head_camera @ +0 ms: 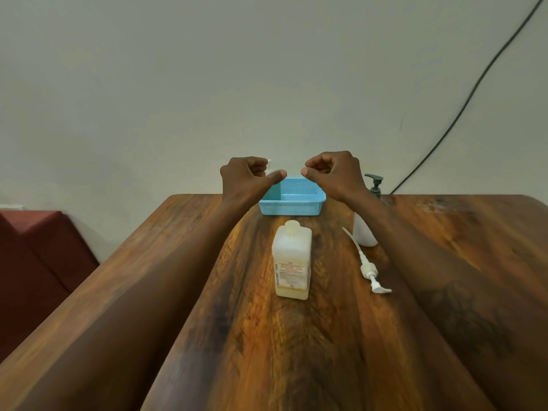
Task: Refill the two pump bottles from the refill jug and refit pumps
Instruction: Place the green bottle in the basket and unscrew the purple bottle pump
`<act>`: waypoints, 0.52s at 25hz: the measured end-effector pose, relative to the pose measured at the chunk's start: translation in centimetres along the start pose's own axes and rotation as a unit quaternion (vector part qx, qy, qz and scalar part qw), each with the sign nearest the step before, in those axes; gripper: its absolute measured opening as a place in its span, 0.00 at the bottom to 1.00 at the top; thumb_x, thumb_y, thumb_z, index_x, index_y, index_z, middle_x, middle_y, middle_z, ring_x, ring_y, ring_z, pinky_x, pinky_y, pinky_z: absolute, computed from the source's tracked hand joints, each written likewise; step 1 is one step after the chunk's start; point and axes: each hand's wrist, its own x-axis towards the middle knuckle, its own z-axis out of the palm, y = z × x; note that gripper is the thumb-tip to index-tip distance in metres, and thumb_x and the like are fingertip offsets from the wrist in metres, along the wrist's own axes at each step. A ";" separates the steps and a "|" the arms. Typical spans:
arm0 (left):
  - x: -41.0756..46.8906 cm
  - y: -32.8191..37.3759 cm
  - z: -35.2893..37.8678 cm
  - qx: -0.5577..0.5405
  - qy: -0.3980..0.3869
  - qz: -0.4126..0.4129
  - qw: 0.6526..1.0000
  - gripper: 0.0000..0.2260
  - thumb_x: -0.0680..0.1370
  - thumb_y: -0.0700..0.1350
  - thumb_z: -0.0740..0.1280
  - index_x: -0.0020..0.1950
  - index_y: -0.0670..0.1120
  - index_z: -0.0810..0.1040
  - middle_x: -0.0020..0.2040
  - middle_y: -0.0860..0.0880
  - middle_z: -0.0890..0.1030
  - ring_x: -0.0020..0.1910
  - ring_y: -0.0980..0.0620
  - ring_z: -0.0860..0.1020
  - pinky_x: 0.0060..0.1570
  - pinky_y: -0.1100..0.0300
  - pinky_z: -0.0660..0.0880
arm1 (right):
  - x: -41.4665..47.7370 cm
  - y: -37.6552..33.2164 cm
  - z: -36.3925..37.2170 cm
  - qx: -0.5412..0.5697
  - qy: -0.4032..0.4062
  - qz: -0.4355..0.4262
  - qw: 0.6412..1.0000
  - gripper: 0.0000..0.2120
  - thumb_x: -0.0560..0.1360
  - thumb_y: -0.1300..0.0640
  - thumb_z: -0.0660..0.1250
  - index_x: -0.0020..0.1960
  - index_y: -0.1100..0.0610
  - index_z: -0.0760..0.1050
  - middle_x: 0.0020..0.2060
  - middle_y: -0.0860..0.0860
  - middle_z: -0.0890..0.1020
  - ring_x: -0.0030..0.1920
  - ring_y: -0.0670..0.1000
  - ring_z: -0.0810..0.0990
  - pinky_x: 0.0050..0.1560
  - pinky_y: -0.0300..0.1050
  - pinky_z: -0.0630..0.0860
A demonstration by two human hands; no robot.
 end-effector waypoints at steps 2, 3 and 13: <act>-0.5 2.9 0.3 -0.007 -0.016 0.025 1.000 0.29 0.72 0.59 0.80 0.65 0.42 0.84 0.61 0.44 0.86 0.53 0.53 0.84 0.59 0.61 0.81 | -1.1 -0.2 -2.1 -0.002 0.035 -0.002 0.999 0.11 0.74 0.51 0.76 0.53 0.56 0.86 0.47 0.49 0.87 0.43 0.44 0.84 0.50 0.37 0.81; -0.6 4.2 0.7 -0.006 -0.026 0.036 0.999 0.29 0.72 0.59 0.80 0.65 0.43 0.84 0.61 0.45 0.86 0.53 0.53 0.84 0.60 0.60 0.81 | -1.5 -0.1 -3.0 -0.005 0.050 0.000 0.999 0.10 0.74 0.51 0.76 0.52 0.55 0.86 0.46 0.48 0.87 0.42 0.44 0.84 0.49 0.36 0.81; -1.9 11.4 8.4 0.040 -0.162 0.057 0.984 0.32 0.71 0.56 0.82 0.70 0.42 0.80 0.62 0.44 0.85 0.57 0.50 0.84 0.57 0.63 0.77 | -2.8 5.5 -8.8 -0.075 0.061 0.099 0.990 0.25 0.71 0.47 0.78 0.65 0.55 0.80 0.62 0.52 0.83 0.59 0.52 0.81 0.57 0.45 0.79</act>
